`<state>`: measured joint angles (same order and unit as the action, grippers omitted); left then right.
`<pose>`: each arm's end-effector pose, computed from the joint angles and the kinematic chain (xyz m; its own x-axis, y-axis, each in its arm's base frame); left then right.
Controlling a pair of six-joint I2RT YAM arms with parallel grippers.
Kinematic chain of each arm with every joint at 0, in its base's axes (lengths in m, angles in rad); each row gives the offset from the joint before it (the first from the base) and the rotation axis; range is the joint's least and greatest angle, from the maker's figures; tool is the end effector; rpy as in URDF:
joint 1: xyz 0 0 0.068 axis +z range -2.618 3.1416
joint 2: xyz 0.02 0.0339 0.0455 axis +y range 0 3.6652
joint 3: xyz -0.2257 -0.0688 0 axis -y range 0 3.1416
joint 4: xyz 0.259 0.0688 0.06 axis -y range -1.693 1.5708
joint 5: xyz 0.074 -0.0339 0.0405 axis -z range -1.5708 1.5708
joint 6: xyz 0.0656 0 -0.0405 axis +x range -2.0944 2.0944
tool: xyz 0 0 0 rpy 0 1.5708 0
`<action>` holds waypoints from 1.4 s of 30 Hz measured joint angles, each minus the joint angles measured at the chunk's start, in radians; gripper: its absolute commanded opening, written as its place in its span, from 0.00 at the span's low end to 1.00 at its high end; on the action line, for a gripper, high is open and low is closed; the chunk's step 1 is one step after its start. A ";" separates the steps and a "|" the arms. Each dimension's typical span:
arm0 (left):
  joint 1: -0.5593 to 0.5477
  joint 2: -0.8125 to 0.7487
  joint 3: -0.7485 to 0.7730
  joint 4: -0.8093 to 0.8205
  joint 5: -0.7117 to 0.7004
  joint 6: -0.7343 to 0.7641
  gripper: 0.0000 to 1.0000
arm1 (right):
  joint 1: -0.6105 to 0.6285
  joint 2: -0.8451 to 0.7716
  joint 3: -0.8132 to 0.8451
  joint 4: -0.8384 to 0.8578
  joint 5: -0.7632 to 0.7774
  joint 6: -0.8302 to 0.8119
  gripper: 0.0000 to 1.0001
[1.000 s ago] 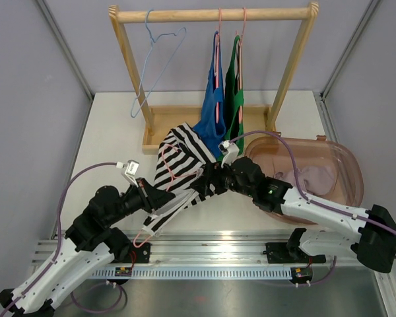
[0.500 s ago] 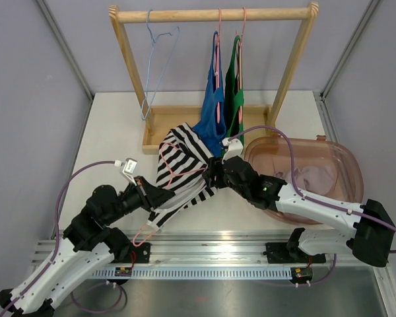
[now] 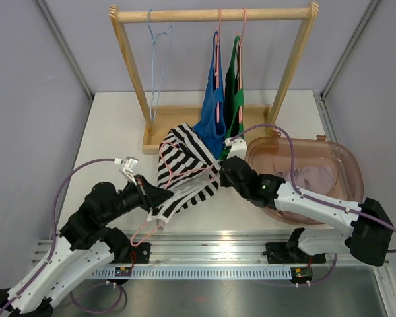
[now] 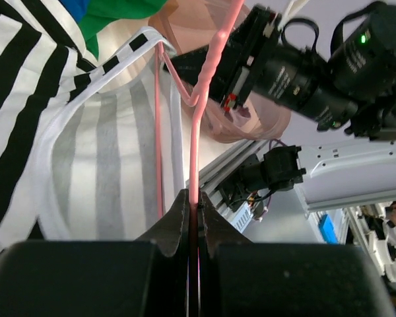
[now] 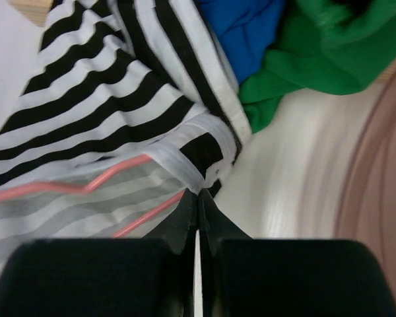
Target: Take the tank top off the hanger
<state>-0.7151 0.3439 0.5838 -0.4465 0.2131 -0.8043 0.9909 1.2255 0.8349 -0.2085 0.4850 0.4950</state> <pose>0.1268 -0.1285 0.2811 -0.6817 -0.3405 -0.6476 0.4413 0.5146 -0.7351 0.1982 0.2467 0.2083 -0.5232 -0.0318 -0.8516 -0.3188 0.9341 0.1610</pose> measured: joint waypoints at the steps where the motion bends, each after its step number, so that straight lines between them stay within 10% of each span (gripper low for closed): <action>1: 0.000 0.006 0.008 -0.008 0.010 0.015 0.00 | -0.013 0.000 0.008 -0.021 0.012 -0.002 0.00; 15: 0.000 -0.084 0.133 -0.051 0.050 0.153 0.00 | -0.154 -0.156 0.000 -0.079 -0.222 -0.001 0.00; 31: -0.004 0.324 0.327 0.705 0.077 0.400 0.00 | -0.162 -0.543 0.149 0.003 -1.033 0.117 0.00; 42: -0.008 0.424 0.351 0.982 0.160 0.531 0.00 | -0.162 -0.409 0.311 -0.068 -1.006 0.076 0.00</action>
<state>-0.7235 0.7677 0.9348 0.5350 0.3729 -0.2737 0.8291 0.8169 1.1461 -0.2768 -0.5213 0.5709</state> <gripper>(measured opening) 0.027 0.010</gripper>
